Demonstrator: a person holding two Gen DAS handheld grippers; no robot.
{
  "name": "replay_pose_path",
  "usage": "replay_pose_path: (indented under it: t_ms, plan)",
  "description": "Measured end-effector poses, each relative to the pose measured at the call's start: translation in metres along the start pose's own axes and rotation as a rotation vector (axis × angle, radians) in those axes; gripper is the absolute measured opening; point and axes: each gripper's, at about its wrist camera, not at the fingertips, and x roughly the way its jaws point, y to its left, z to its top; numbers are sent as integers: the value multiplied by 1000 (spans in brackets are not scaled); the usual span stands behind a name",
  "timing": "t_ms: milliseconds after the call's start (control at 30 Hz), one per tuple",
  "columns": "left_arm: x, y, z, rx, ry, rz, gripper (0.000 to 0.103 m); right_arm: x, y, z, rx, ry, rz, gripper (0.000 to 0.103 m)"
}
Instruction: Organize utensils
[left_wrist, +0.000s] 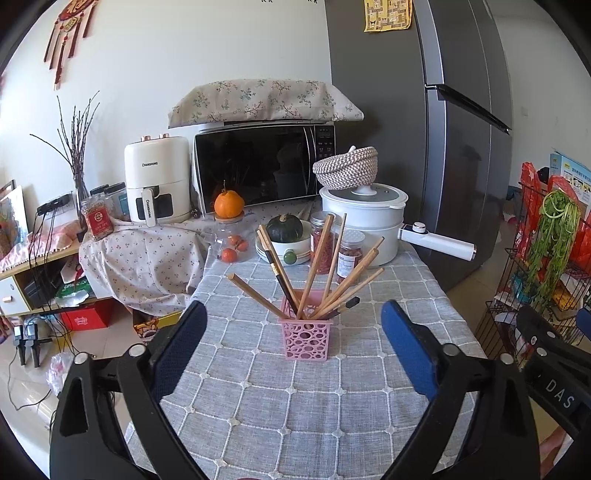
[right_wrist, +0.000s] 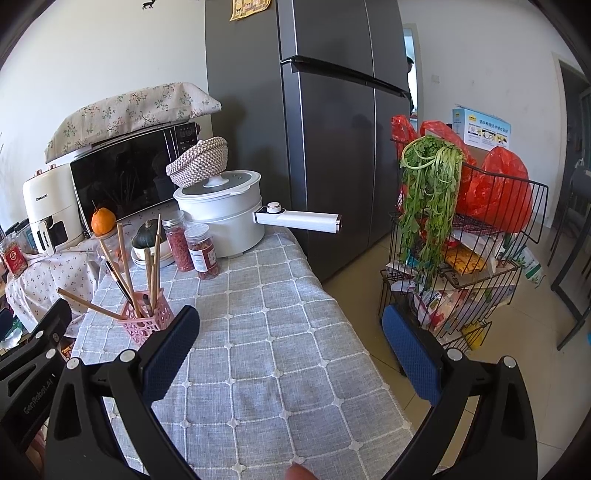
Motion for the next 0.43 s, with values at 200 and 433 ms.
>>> replay_pose_path:
  t_ms: [200,433]
  plan:
    - [0,-1,1,2,-2,-7,87,1,-1,-1,-1,2,-1,97]
    - [-2,-2,3,2,2,-19,96,2,-1,-1,1,7,-4,97]
